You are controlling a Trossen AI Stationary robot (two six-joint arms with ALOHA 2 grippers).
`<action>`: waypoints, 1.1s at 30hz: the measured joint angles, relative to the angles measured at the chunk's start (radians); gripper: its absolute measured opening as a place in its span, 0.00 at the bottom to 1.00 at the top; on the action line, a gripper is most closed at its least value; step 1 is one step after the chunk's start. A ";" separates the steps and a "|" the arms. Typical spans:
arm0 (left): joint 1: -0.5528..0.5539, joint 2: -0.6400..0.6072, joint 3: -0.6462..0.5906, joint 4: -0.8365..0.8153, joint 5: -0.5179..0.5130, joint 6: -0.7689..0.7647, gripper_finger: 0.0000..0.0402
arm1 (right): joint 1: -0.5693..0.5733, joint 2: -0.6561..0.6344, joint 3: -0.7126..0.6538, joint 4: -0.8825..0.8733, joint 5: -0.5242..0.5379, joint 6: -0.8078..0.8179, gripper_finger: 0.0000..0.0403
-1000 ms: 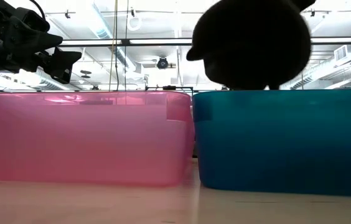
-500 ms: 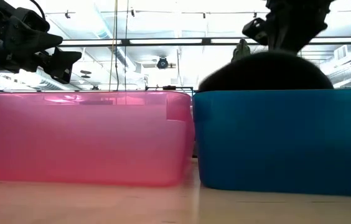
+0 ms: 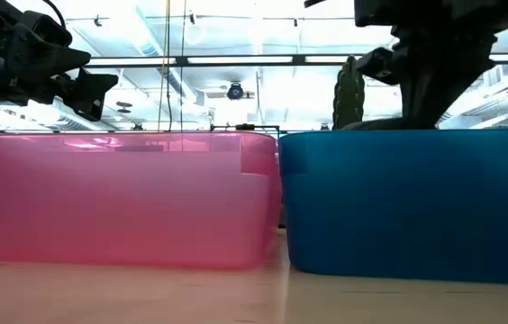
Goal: Pick & Place hat
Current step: Put the right black cap into the blue bin
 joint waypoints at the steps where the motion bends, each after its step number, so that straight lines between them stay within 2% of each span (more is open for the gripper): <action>1: 0.000 0.000 0.000 0.000 0.000 0.000 0.57 | -0.001 0.001 -0.011 0.001 0.000 0.000 0.00; 5: 0.000 0.000 0.000 0.000 0.000 0.000 0.57 | -0.001 0.002 -0.057 0.032 -0.035 -0.007 0.00; 13: 0.000 0.000 0.000 0.000 0.000 0.000 0.57 | -0.002 0.000 -0.116 0.112 -0.037 -0.009 0.03; 23: 0.000 0.000 0.000 0.000 0.000 0.000 0.57 | -0.014 0.000 -0.123 0.124 -0.046 -0.032 0.08; 28: 0.000 0.000 0.000 0.000 0.000 0.000 0.57 | -0.014 -0.009 -0.124 0.121 -0.046 -0.039 0.16; 33: 0.000 0.000 0.000 0.000 0.000 0.000 0.57 | -0.014 -0.030 -0.126 0.119 -0.051 -0.057 0.29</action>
